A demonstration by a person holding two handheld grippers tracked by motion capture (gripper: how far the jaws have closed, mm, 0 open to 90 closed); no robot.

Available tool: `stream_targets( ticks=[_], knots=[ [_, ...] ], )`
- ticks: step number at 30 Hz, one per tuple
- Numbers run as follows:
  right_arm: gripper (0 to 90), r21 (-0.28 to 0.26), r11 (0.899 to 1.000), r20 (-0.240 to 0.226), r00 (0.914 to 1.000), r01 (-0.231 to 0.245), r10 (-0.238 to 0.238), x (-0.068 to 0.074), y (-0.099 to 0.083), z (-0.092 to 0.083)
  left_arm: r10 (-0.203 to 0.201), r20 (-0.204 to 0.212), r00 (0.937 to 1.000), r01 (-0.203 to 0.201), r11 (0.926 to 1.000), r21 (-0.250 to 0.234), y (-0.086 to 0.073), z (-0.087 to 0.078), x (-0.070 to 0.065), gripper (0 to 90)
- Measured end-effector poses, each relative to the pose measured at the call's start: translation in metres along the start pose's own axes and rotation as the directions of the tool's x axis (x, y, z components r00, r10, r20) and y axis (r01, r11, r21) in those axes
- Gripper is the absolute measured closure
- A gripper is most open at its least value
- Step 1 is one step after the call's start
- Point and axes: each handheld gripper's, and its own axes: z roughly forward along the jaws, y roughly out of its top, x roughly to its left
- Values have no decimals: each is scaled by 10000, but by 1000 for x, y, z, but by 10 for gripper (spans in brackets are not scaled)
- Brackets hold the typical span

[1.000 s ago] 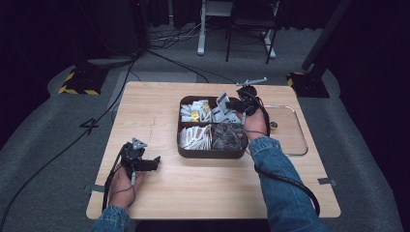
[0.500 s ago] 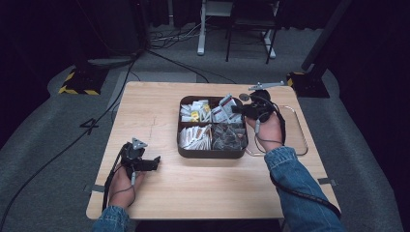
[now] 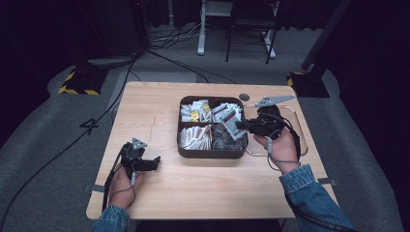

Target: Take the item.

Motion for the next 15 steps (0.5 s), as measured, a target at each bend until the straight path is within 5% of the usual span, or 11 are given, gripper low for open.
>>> stream_targets(
  ticks=[15],
  knots=[
    [865, 139, 9997, -204, 9996, 191, -188, 28, -41, -28, 25, -25, 10000, -25, 10000, 9, 0, 0, 0, 71]
  ],
)
